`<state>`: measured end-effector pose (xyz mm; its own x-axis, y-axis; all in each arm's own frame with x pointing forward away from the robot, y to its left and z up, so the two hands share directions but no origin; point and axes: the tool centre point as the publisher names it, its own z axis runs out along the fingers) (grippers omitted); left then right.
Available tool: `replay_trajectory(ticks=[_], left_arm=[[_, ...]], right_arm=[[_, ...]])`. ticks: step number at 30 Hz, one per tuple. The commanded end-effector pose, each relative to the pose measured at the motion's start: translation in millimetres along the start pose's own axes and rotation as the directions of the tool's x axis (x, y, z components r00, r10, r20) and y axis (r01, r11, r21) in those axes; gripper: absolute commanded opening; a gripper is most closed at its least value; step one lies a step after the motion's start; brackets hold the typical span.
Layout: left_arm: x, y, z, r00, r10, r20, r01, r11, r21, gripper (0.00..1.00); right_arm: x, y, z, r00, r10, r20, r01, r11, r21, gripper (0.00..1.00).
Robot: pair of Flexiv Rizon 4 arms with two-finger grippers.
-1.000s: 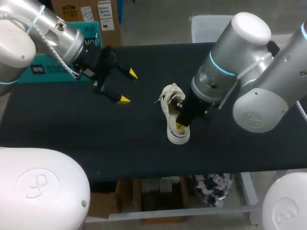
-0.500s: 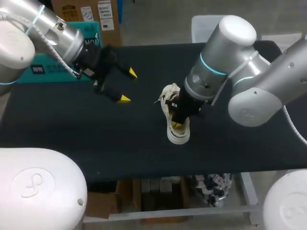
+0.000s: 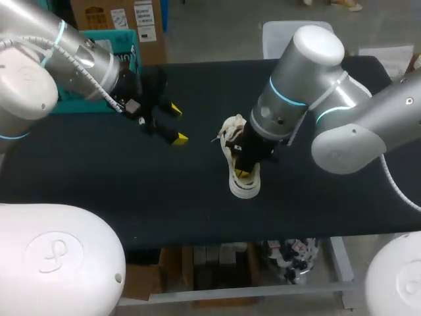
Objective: Open the shoe tongue, take the insole out of the shoe, put the insole back into the shoe, and pack the shoe into the shoebox
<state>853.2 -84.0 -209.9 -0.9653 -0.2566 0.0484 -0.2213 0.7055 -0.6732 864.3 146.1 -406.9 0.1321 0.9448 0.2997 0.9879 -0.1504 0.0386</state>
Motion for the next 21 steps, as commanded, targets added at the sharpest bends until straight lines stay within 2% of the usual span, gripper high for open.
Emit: replay_trajectory(ticks=[1, 12, 13, 15, 16, 18, 19, 20, 21], left_arm=[[10.4, 1.3, -11, 0.923, -0.279, 0.267, 0.312, 0.946, -0.091, 1.0], [10.4, 1.3, -11, 0.923, -0.279, 0.267, 0.312, 0.946, -0.091, 1.0], [8.9, -1.0, -6, 0.9, -0.338, 0.276, 0.375, 0.922, -0.093, 1.0], [8.2, -0.1, 2, 0.875, -0.374, 0.306, 0.42, 0.902, -0.101, 1.0], [7.1, -0.5, 6, 0.849, -0.426, 0.312, 0.475, 0.875, -0.097, 1.0], [6.4, 0.5, 8, 0.831, -0.465, 0.307, 0.511, 0.855, -0.088, 1.0], [6.1, 0.4, 10, 0.806, -0.501, 0.315, 0.55, 0.831, -0.087, 1.0], [6.6, 0.3, 12, 0.803, -0.508, 0.313, 0.557, 0.826, -0.089, 1.0], [7.9, 0.7, 14, 0.791, -0.522, 0.319, 0.573, 0.815, -0.088, 1.0]], right_arm=[[-1, -3, 10, 1.0, 0.005, 0.016, 0.0, 0.947, -0.321, 0.0], [-10, -2, 14, 0.999, -0.033, 0.005, 0.032, 0.934, -0.355, 0.0], [-10, -2, 15, 1.0, -0.03, 0.003, 0.029, 0.934, -0.355, 0.0], [-10, -2, 12, 0.999, -0.032, -0.009, 0.026, 0.934, -0.357, 0.0], [-9, -2, 8, 0.999, -0.036, -0.023, 0.025, 0.932, -0.363, 0.0], [-7, -2, -5, 0.998, -0.044, -0.048, 0.024, 0.928, -0.371, 0.0], [-5, -2, -11, 0.997, -0.053, -0.05, 0.03, 0.925, -0.38, 0.02], [-3, -1, -17, 0.996, -0.061, -0.066, 0.031, 0.923, -0.383, 0.14], [-1, -1, -23, 0.995, -0.067, -0.072, 0.034, 0.922, -0.387, 0.2]])
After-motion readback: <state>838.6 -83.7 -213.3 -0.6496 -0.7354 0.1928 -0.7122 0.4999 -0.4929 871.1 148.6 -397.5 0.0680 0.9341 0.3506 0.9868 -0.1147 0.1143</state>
